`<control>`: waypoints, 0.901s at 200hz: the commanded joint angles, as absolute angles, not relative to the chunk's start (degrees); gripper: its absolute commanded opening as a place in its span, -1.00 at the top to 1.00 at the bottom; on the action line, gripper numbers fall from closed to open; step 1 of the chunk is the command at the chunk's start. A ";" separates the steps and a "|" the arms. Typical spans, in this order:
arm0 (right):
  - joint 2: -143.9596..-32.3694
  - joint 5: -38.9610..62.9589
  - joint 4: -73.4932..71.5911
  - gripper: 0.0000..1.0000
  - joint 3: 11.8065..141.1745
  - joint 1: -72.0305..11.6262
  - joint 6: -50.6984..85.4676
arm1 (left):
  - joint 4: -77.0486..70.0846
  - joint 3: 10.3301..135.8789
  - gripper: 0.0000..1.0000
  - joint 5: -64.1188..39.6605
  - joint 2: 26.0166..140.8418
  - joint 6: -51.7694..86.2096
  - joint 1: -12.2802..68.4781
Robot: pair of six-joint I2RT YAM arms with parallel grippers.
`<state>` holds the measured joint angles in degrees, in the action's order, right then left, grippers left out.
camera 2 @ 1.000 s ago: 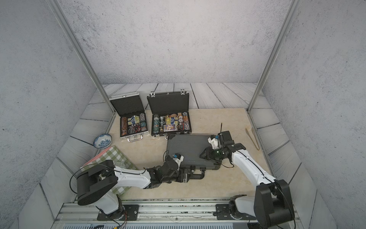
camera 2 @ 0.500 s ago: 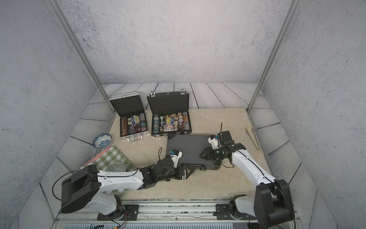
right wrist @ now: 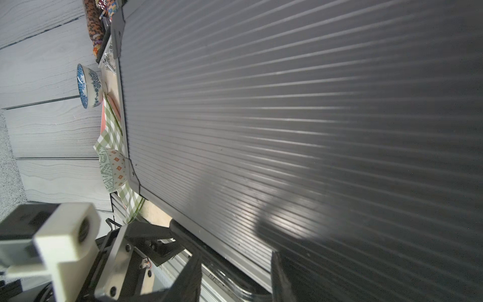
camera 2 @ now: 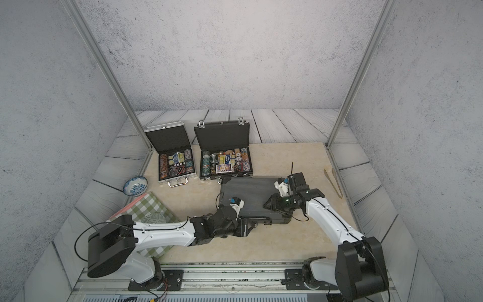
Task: Close the poker set cases
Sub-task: Fasten the fastener on the poker set case.
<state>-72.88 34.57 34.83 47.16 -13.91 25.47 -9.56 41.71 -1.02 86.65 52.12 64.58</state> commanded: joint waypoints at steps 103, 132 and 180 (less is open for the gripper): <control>-76.22 26.72 42.80 0.08 42.71 -13.56 25.62 | -16.04 43.04 0.52 2.99 95.99 61.68 66.62; -76.46 26.87 42.84 0.08 42.98 -13.59 25.40 | -17.67 43.59 0.60 2.90 96.93 63.13 67.08; -76.99 27.25 42.19 0.08 42.98 -13.61 25.40 | -16.66 44.61 0.64 3.75 98.62 64.48 67.56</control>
